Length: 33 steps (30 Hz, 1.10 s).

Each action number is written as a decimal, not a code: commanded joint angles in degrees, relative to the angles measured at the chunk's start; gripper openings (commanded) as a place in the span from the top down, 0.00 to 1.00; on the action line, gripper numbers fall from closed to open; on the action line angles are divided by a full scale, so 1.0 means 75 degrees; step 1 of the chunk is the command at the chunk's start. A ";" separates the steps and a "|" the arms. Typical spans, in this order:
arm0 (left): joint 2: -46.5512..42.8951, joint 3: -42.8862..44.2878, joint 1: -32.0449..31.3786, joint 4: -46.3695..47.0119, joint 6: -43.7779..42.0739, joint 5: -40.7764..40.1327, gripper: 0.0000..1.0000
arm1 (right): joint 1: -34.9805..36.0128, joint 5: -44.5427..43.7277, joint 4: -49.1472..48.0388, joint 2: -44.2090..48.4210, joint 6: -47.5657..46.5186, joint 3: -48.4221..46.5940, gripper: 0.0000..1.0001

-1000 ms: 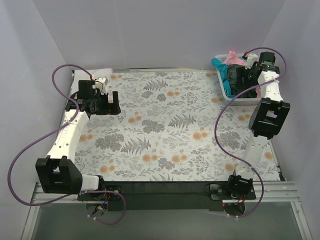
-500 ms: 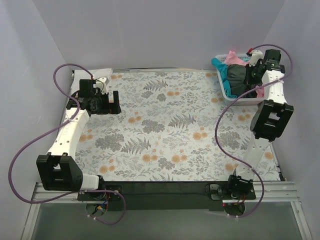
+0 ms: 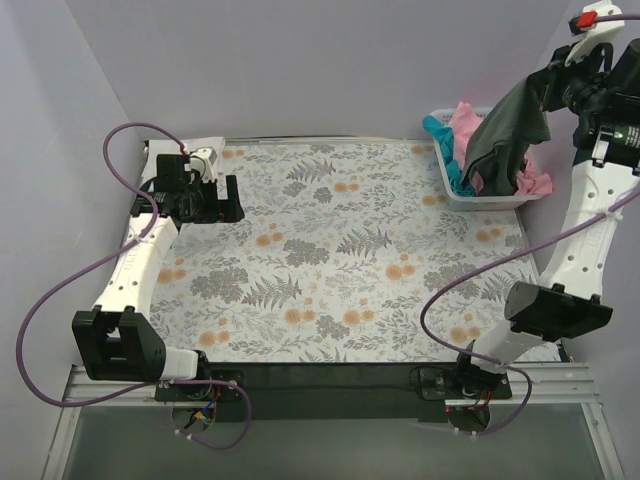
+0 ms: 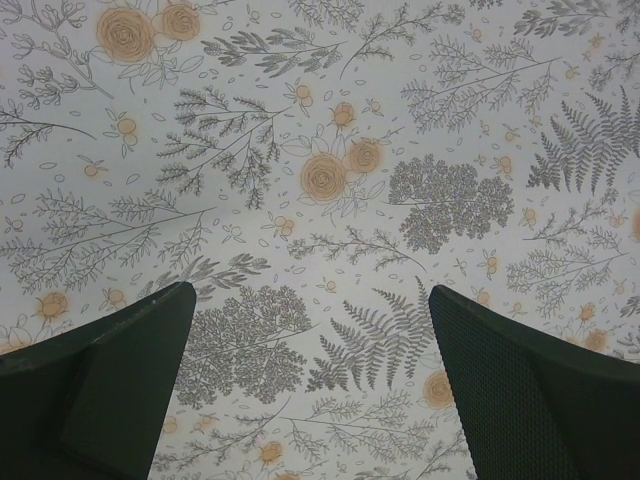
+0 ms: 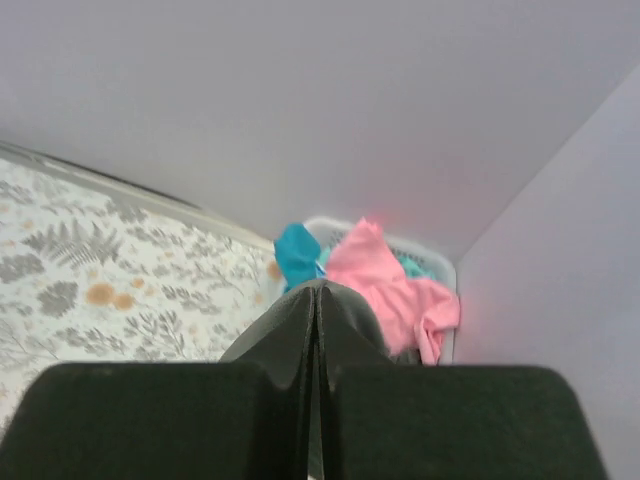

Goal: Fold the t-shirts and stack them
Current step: Move the tshirt to the center of the board

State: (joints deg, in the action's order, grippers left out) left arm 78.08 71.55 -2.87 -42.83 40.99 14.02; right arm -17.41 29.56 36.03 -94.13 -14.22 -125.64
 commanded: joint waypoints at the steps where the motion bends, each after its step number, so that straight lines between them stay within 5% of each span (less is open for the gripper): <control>1: -0.0181 0.0362 0.0020 0.0121 0.0136 0.0193 0.02 | 0.0106 0.0956 -0.1366 0.0887 0.0933 -0.0053 0.99; 14: -0.0473 0.0562 0.0032 0.0179 0.0171 0.0451 0.02 | 0.0890 0.2374 -0.5144 0.2179 0.4835 0.1096 0.99; 23: -0.0837 0.0293 0.0043 0.0343 0.0194 0.0790 0.02 | 0.3971 0.1955 -0.4477 0.2660 0.4230 0.3474 0.99; 33: -0.1223 0.0397 0.0638 0.0882 0.1049 0.1330 0.02 | 0.6328 0.1134 -0.4675 0.1359 0.4275 0.1743 0.99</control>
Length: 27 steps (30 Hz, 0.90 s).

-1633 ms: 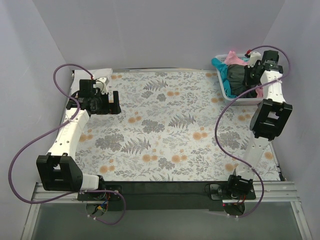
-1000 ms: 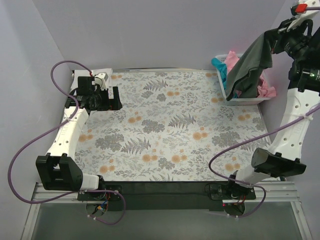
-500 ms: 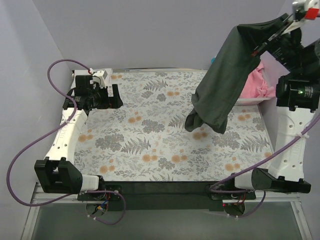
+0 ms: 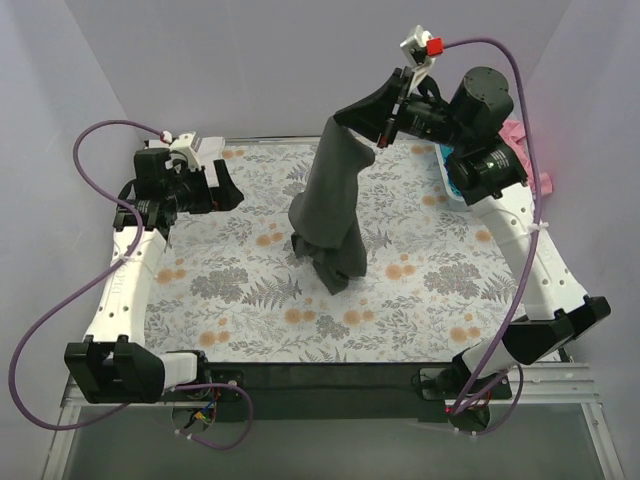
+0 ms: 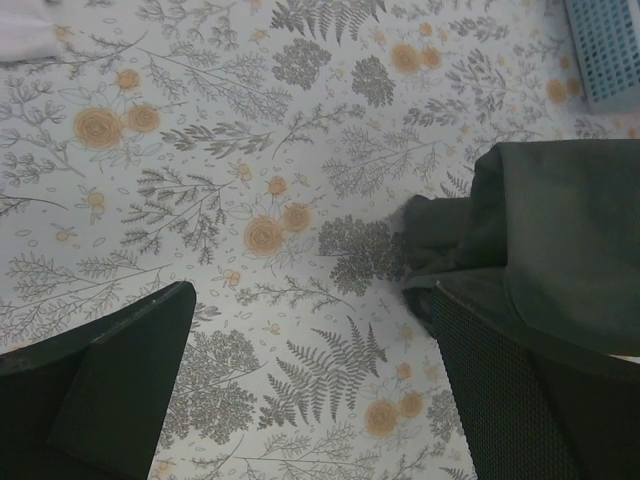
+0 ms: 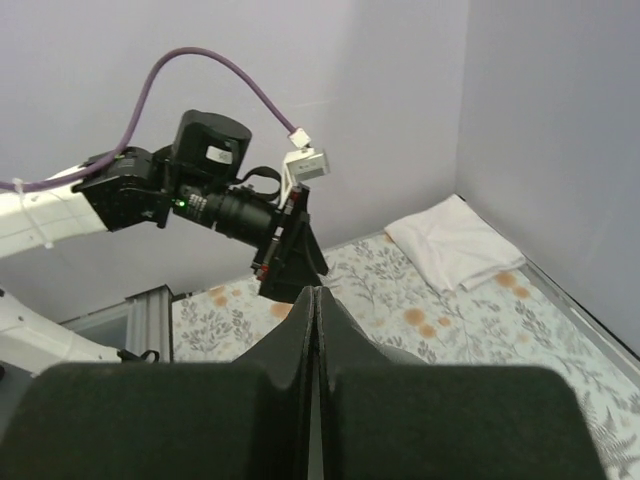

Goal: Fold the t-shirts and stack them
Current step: Move the tshirt to the center of the board

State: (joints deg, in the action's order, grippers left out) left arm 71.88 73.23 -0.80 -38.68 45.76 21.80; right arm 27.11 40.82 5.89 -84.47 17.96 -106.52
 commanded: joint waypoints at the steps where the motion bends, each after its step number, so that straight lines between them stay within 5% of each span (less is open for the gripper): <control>1: -0.0419 0.0220 0.0561 0.0363 0.0473 0.0350 0.02 | 0.0439 -0.0438 -0.0645 0.0059 -0.0038 -0.0844 0.99; 6: -0.0513 0.0408 0.0938 0.0294 0.0241 0.0783 0.02 | 0.0440 -0.0616 -0.0049 0.0831 -0.1080 0.0278 0.99; 10: -0.0513 0.0244 0.0938 -0.0151 -0.0683 0.1252 0.02 | 0.0428 -0.0659 0.1496 0.2397 -0.2660 0.3527 0.99; 14: -0.0572 -0.0363 0.0927 -0.0794 -0.2149 0.1991 0.02 | 0.0404 -0.1119 0.3043 0.3363 -0.5559 0.5828 0.99; 16: -0.0490 -0.0541 0.0787 -0.0983 -0.2781 0.1980 0.02 | 0.0404 -0.1176 0.4484 0.3225 -0.6304 0.6174 0.88; 17: -0.0455 -0.0704 0.0682 -0.1135 -0.2959 0.1887 0.02 | 0.0404 -0.1455 0.4917 0.3107 -0.6819 0.6268 0.71; 21: -0.0186 -0.1137 -0.0171 -0.1148 -0.3405 0.1278 0.03 | 0.0136 -0.1810 0.5355 0.2556 -0.6755 0.5990 0.57; 27: 0.0938 -0.1233 -0.1194 -0.0702 -0.2915 0.1054 0.23 | -0.0182 -0.1189 0.5192 0.1127 -0.5992 0.5472 0.64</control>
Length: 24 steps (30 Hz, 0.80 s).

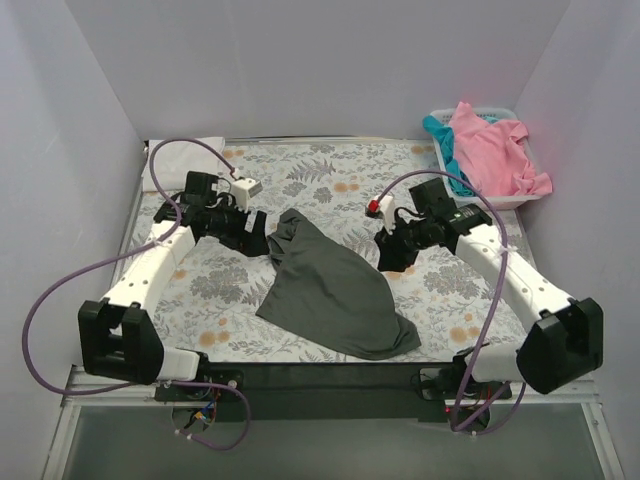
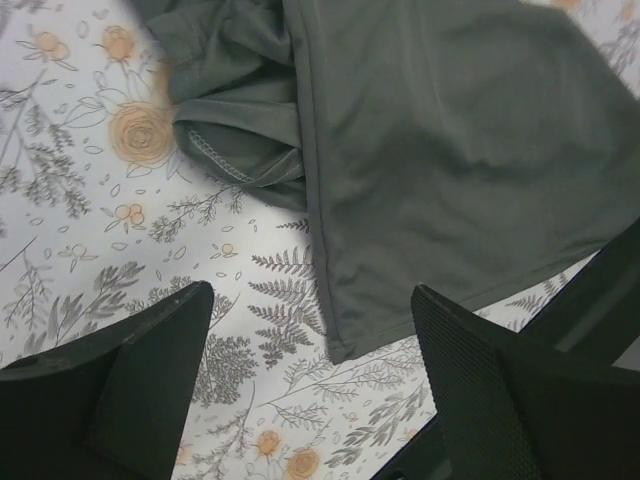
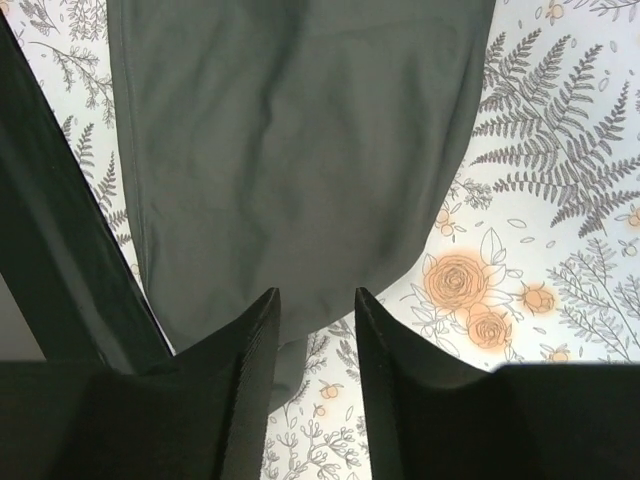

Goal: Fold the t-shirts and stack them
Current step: Move the tshirt to the center of the board, then flatten the tshirt out

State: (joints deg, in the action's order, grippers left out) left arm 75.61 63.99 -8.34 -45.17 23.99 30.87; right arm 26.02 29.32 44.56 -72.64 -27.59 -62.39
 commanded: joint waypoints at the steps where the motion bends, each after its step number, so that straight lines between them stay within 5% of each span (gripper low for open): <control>1: 0.0627 0.0000 -0.0340 0.0105 0.0035 -0.0144 0.28 | -0.0094 0.0321 -0.0011 -0.0706 0.0128 -0.0354 0.65; 7: 0.0957 -0.0983 -0.0996 0.0010 0.0270 -0.0225 0.42 | -0.0774 0.0567 -0.0081 -0.1353 0.0152 0.0407 0.66; 13: 0.1366 -0.1477 -0.1419 0.0397 0.0727 -0.0658 0.44 | -0.0786 0.1001 -0.0140 -0.1879 0.0468 0.1029 0.59; 24: 0.2035 -0.1489 -0.1759 0.0561 0.0926 -0.1046 0.52 | -0.0751 -0.0101 0.0821 -0.1939 -0.0223 0.1124 0.55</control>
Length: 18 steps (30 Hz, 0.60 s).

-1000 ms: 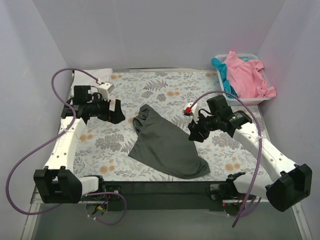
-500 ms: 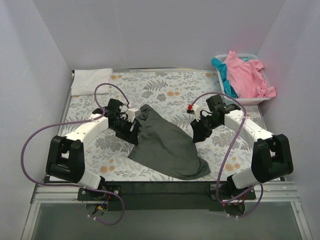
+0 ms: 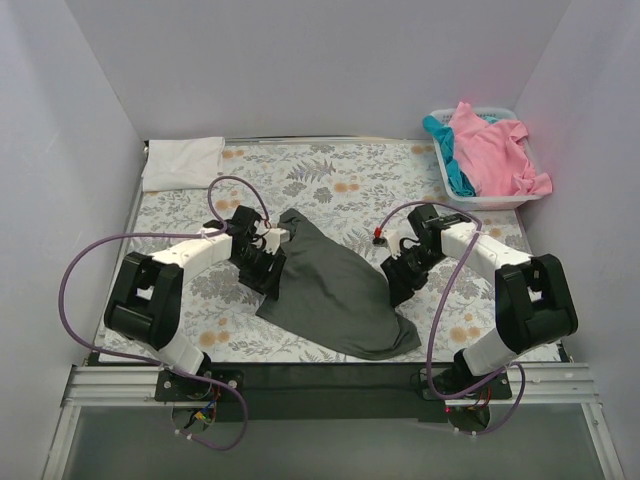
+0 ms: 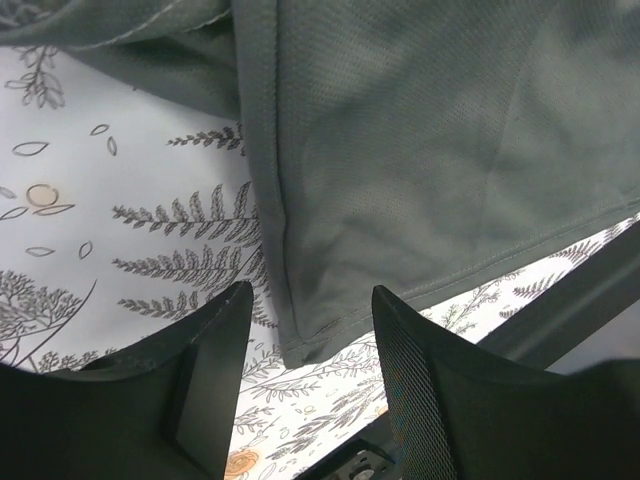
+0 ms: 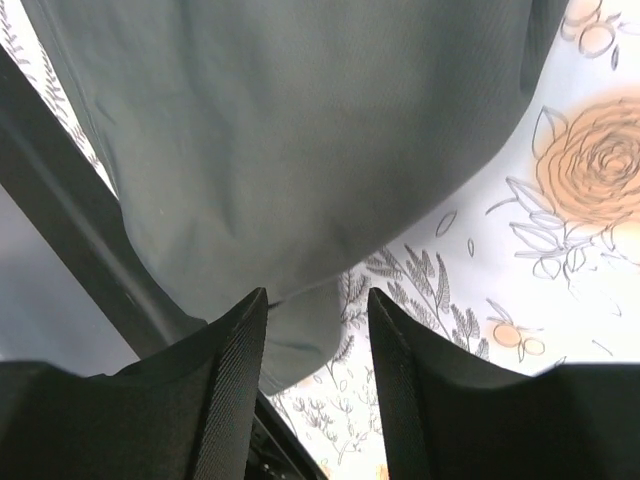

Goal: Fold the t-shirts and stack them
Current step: Flatten the tshirt out

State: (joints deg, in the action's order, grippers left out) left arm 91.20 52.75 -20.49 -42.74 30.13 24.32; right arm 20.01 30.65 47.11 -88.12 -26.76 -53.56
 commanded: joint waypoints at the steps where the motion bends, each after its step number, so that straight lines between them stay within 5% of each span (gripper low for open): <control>1: 0.0004 0.0021 -0.0162 0.0273 0.0189 -0.0149 0.52 | 0.0097 -0.0279 0.0503 -0.0097 -0.0334 -0.0100 0.55; 6: 0.0577 0.0185 -0.0163 0.0414 0.0611 0.0120 0.51 | 0.0589 -0.0068 0.0878 -0.1059 -0.0498 -0.0312 0.55; 7: 0.0590 0.0220 -0.0174 0.0402 0.0670 0.0191 0.66 | 0.0590 -0.0010 0.0867 -0.1234 -0.0509 -0.0335 0.58; 10: 0.0427 0.0606 -0.0104 0.0355 0.0775 0.0332 1.00 | 0.0497 -0.0149 0.0785 -0.1527 -0.0521 -0.0545 0.95; 14: 0.0250 0.1788 0.0597 0.0297 0.0834 0.0799 1.00 | -0.0334 -0.0243 0.0843 -0.1938 -0.0369 -0.2182 0.99; 18: 0.0975 0.4593 0.1430 0.0063 0.0986 0.1374 1.00 | -0.1271 -0.0056 0.0913 -0.2558 -0.0287 -0.5631 0.99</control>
State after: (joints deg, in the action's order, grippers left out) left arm 97.51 73.73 -13.56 -44.01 36.34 29.95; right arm 14.87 28.67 55.46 -107.18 -29.26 -79.70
